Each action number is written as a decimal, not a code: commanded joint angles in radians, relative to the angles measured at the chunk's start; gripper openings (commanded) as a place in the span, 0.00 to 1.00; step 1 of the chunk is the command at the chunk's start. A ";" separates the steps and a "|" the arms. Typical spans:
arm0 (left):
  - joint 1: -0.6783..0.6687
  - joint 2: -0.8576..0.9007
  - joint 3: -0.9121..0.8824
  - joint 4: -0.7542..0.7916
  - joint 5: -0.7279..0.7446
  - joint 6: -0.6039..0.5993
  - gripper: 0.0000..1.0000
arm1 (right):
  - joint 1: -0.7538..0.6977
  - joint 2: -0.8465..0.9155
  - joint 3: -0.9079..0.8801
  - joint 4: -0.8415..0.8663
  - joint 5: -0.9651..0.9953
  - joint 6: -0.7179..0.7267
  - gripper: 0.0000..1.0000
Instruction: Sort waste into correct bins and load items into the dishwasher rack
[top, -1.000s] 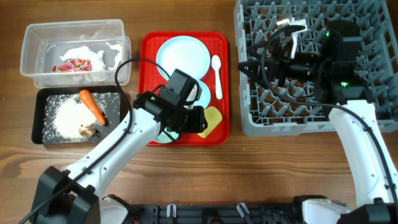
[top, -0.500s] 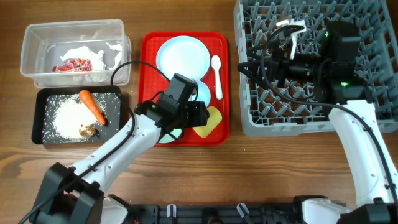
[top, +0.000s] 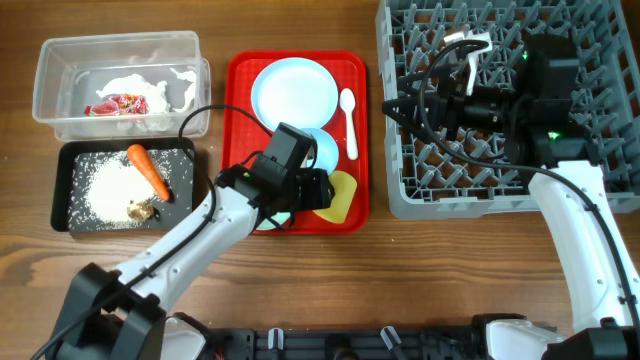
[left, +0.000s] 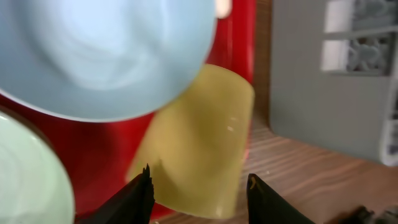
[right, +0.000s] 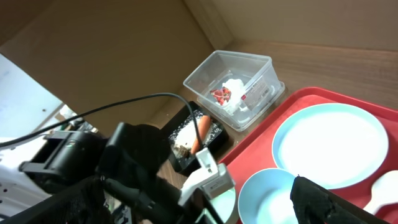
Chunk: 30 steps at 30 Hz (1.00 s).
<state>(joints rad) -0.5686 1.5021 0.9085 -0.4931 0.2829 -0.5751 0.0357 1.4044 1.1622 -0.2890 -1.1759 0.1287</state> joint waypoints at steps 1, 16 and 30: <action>-0.038 -0.040 -0.006 -0.013 0.063 -0.017 0.50 | -0.002 0.006 0.016 0.000 0.016 -0.021 0.98; -0.058 0.007 -0.006 -0.091 0.039 -0.158 0.58 | -0.002 0.006 0.016 -0.011 0.016 -0.020 0.98; -0.092 0.058 -0.006 -0.033 -0.003 -0.200 0.66 | -0.001 0.006 0.016 -0.012 0.016 -0.020 0.98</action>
<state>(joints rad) -0.6575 1.5238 0.9085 -0.5438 0.3115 -0.7650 0.0357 1.4044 1.1622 -0.2996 -1.1660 0.1287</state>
